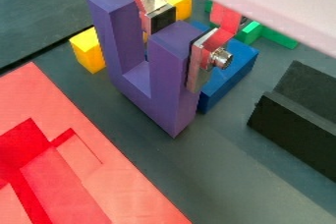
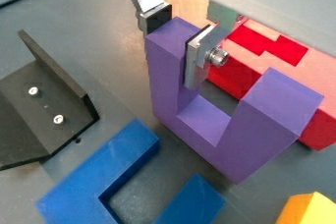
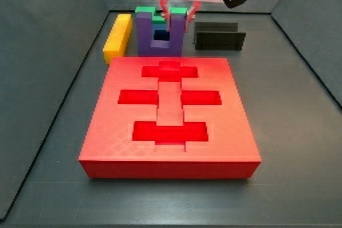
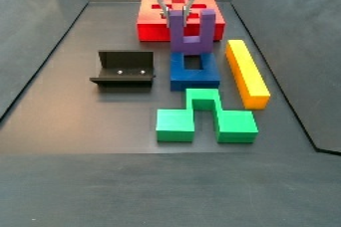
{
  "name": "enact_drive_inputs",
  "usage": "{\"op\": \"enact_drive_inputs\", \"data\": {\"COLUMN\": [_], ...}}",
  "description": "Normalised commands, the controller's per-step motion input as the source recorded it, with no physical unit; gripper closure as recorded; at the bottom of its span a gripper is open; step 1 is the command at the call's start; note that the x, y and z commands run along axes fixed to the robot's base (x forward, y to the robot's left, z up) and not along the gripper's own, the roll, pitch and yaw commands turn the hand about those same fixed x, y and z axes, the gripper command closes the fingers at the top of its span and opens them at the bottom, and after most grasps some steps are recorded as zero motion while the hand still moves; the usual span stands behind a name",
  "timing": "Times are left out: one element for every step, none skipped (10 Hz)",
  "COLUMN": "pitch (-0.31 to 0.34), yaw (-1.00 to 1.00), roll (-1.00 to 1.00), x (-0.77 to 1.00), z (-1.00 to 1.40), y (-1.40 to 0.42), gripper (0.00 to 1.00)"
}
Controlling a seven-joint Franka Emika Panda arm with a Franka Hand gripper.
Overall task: Pick up the purple object. Move up. Move to above the board. Insert the purple object.
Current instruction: Pick up the purple object, then move up, then move to above the board.
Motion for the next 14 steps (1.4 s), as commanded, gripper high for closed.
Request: {"op": "enact_drive_inputs", "data": {"pitch": [0.000, 0.000, 0.000, 0.032, 0.060, 0.024, 0.000, 0.020, 0.027, 0.020, 0.067, 0.080, 0.064, 0.056], "yaw": [0.00, 0.00, 0.00, -0.02, -0.01, 0.00, 0.00, 0.00, -0.01, -0.01, 0.00, -0.01, 0.00, 0.00], "roll": [0.00, 0.00, 0.00, 0.00, 0.00, -0.04, 0.00, 0.00, -0.02, -0.03, -0.03, -0.02, -0.02, -0.02], "x": [0.00, 0.00, 0.00, -0.04, -0.09, -0.02, 0.00, -0.01, -0.05, 0.02, 0.04, 0.04, 0.04, 0.02], "z": [0.00, 0.00, 0.83, 0.86, 0.68, 0.26, 1.40, 1.40, 1.40, 1.40, 0.92, 0.43, 0.23, 0.17], "y": [0.00, 0.00, 0.00, -0.10, -0.09, -0.03, 0.00, 0.01, 0.00, 0.02, 0.01, 0.01, 0.01, 0.01], "gripper": [1.00, 1.00, 1.00, 1.00, 1.00, 1.00, 1.00, 1.00, 1.00, 1.00, 1.00, 1.00, 1.00, 1.00]}}
